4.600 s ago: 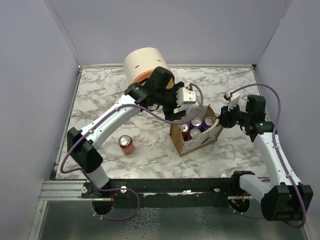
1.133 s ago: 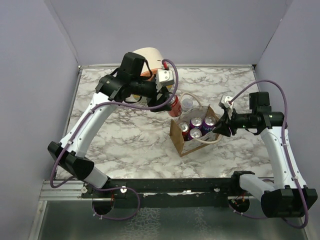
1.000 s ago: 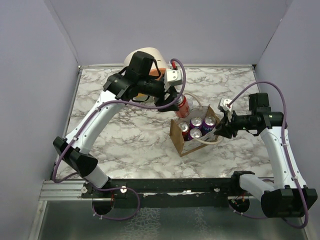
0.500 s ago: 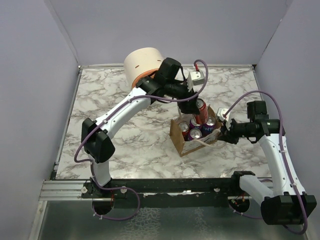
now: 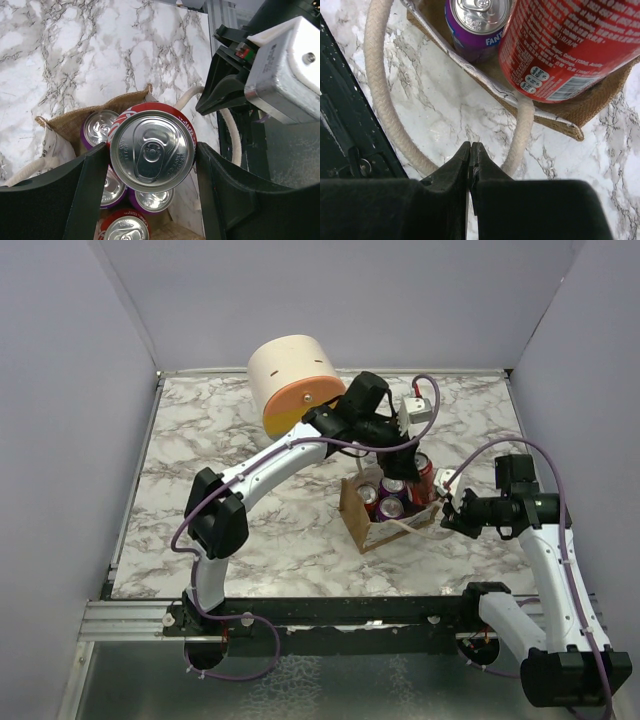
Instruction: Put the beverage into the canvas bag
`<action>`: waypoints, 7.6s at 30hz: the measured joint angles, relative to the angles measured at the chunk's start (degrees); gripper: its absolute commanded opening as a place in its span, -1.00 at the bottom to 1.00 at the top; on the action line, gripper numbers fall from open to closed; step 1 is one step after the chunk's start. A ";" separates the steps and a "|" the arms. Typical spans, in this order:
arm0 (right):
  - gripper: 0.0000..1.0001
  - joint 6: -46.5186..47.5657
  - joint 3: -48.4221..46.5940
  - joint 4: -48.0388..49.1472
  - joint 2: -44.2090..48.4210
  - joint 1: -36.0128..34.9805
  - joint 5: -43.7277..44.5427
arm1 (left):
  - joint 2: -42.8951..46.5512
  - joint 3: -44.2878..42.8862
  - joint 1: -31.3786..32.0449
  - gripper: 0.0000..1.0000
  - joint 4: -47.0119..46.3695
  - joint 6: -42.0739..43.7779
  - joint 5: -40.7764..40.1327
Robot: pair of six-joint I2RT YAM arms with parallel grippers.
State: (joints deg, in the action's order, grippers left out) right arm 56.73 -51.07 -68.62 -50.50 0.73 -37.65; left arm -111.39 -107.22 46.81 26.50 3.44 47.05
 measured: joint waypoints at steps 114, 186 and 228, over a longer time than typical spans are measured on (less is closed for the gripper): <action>-0.95 -3.39 -2.40 -1.33 -0.85 0.00 -0.66 | -1.62 19.43 1.33 -0.85 -18.08 17.35 7.02; -0.92 -5.51 -2.25 0.17 1.88 0.00 -1.44 | -6.34 14.12 2.71 0.60 -10.14 24.98 5.90; -0.36 -17.68 -11.45 9.07 -6.40 0.00 -2.38 | 15.67 11.21 -15.65 0.81 -0.46 22.45 3.69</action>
State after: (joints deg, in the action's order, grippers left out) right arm 39.05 -62.52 -59.55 -56.90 0.73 -40.03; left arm -95.72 -96.01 31.16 26.04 25.89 50.74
